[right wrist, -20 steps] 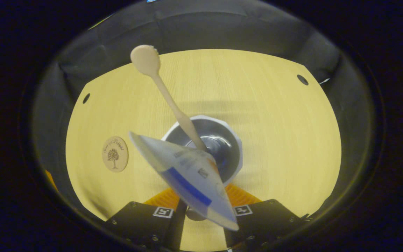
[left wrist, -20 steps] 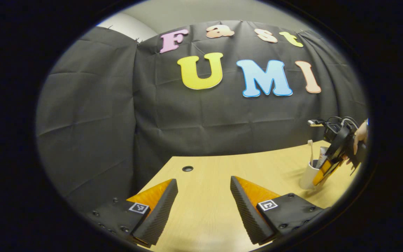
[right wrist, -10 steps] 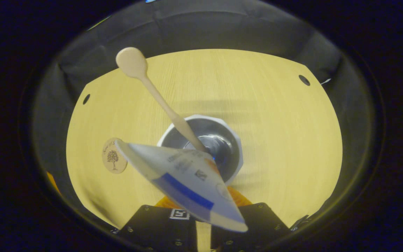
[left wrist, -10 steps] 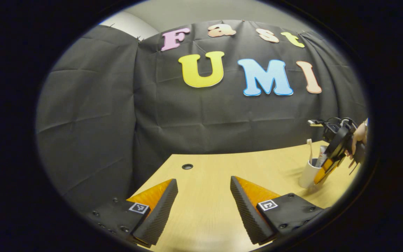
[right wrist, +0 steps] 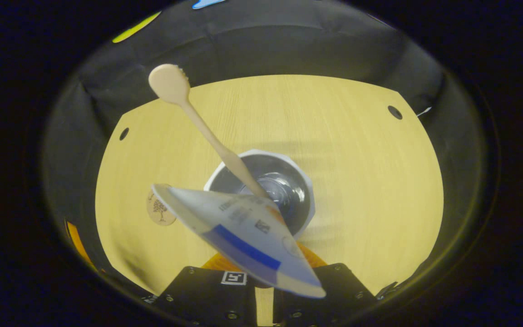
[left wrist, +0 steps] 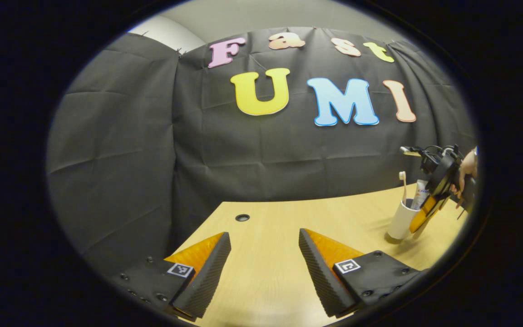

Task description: Put the toothbrush and toothpaste on the desktop into the cup, then pick up the cup and place it on the coaster on the desktop.

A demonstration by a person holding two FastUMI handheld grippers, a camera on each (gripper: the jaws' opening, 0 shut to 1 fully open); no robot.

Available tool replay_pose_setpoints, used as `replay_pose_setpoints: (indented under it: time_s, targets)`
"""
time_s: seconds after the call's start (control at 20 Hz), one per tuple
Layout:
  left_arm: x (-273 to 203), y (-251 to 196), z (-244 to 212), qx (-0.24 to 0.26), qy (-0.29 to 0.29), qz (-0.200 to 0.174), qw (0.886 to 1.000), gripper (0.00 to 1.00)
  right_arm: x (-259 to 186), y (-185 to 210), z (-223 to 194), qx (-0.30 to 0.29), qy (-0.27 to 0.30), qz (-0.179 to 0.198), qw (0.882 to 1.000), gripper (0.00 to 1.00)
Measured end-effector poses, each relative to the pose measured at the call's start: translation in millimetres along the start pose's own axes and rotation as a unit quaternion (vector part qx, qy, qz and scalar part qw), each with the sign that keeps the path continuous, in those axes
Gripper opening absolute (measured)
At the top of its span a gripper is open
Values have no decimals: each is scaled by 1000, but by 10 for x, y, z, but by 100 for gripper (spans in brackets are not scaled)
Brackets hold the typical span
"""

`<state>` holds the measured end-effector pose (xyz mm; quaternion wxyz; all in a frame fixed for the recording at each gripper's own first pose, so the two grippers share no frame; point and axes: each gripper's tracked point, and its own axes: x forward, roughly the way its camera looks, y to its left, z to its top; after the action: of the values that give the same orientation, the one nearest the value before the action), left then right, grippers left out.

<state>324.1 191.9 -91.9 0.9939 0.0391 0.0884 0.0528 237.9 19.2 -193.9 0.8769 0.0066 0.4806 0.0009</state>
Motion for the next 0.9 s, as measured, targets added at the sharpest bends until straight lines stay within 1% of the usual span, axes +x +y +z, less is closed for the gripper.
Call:
replay_pose_setpoints:
  time_s: [0.25,0.45,0.65,0.75,0.9]
  targets:
    - [-21,27,43,1,-5,-3,1000,97,-250,191,117,-29,-20,10,999,9]
    - [-45,89,59,-1,-8,-2,1000,97,-368,574,169,-60,-31,29,997,9]
    - [-68,200,60,-3,-11,3,1000,97,-371,920,145,-88,-30,37,995,9]
    - [-83,282,33,-3,-10,7,1000,97,-335,1082,101,-95,-26,47,994,9]
    - [-85,413,-14,-6,-8,12,1000,97,-236,1219,27,-104,-17,54,993,9]
